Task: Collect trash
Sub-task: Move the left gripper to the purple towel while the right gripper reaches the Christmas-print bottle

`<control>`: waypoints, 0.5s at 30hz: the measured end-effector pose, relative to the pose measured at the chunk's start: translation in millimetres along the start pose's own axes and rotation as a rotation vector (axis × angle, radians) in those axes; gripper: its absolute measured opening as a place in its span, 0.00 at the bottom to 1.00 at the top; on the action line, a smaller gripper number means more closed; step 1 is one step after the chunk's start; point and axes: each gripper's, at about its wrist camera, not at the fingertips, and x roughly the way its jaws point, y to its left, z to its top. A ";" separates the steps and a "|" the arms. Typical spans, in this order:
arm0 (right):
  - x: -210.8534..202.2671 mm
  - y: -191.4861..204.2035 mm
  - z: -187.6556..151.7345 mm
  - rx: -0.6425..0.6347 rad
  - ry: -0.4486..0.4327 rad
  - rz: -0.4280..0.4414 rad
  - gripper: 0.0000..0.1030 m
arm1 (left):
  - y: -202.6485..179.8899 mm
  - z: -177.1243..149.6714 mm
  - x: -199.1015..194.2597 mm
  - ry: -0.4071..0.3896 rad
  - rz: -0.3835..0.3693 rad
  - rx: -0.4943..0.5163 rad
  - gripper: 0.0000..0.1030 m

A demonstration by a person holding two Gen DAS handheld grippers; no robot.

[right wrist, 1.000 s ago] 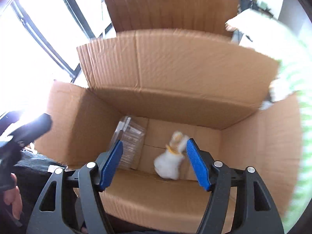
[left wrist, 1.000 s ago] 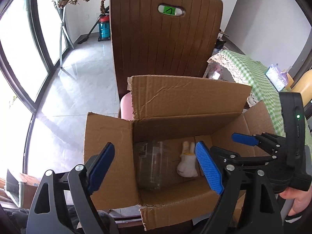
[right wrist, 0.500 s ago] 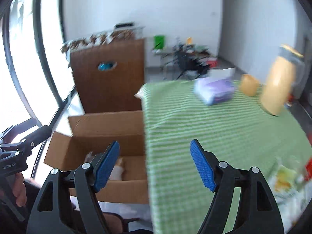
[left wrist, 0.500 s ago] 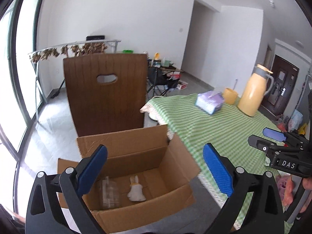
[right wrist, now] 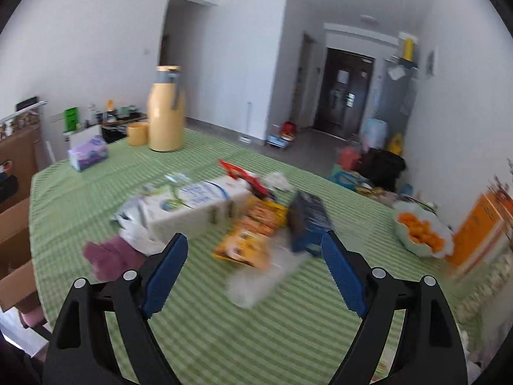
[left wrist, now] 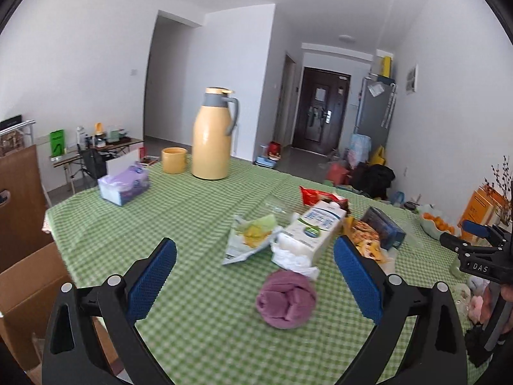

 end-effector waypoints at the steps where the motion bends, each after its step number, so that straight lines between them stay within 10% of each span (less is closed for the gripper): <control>1: -1.9 -18.4 -9.4 0.032 0.020 -0.028 0.80 | -14.0 -3.5 7.8 0.017 -0.027 0.008 0.93; 15: 25.7 -89.3 -118.4 0.342 0.274 -0.126 0.82 | -40.0 -40.9 66.1 0.155 -0.042 0.070 0.93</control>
